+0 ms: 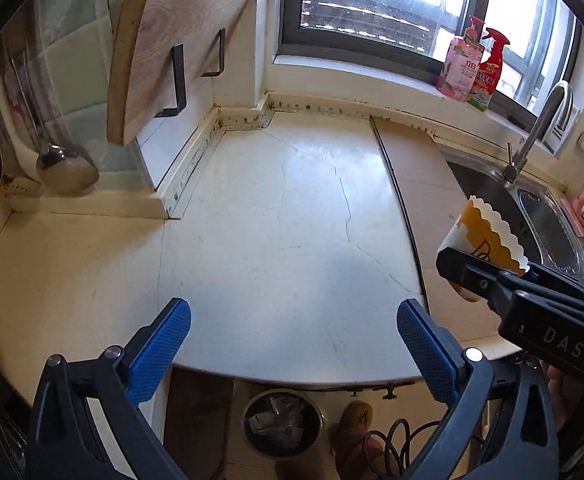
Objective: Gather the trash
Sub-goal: 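Carry the paper cup down into the black bin and open the right tool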
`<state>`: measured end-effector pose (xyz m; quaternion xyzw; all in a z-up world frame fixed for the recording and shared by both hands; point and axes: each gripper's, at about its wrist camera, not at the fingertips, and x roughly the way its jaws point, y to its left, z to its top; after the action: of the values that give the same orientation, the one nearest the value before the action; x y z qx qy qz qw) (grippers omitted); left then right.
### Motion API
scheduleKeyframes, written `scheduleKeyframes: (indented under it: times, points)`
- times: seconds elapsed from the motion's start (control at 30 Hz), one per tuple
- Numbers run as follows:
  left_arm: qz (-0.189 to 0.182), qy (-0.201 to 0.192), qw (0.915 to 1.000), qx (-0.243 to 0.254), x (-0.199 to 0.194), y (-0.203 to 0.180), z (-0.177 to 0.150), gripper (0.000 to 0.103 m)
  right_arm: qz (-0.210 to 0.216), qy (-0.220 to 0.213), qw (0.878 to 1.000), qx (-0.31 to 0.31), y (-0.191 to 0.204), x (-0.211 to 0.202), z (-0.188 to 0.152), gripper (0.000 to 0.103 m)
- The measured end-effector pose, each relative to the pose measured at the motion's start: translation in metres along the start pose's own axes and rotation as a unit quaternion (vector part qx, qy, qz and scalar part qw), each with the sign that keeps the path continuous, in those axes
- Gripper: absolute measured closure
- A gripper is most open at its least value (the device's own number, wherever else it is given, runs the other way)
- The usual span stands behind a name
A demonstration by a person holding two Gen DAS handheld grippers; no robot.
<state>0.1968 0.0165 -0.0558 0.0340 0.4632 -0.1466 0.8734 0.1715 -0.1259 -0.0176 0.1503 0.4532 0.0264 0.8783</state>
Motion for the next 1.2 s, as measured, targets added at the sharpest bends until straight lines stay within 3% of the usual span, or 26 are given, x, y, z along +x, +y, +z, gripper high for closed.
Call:
scheduleKeyframes:
  times: [0.33, 0.43, 0.6, 0.93, 1.2]
  points:
    - [-0.008, 0.030, 0.9981, -0.054, -0.015, 0.008, -0.065, 0.001, 0.005, 0.020, 0.999, -0.036, 0.004, -0.027, -0.055, 0.053]
    - [0.010, 0.042, 0.9970, -0.065, -0.013, 0.010, -0.088, 0.001, 0.017, 0.048, 0.998, -0.044, 0.003, -0.016, -0.078, 0.053]
    - [0.040, 0.070, 0.9932, -0.084, 0.008, 0.018, -0.140, 0.001, 0.027, 0.093, 0.994, -0.053, -0.003, 0.011, -0.123, 0.053]
    - [0.088, 0.144, 0.9777, -0.125, 0.074, 0.045, -0.255, 0.001, 0.024, 0.200, 0.977, -0.073, -0.012, 0.100, -0.228, 0.052]
    - [0.091, 0.177, 0.9699, -0.140, 0.127, 0.061, -0.321, 0.001, 0.011, 0.264, 0.962, -0.072, -0.019, 0.172, -0.291, 0.052]
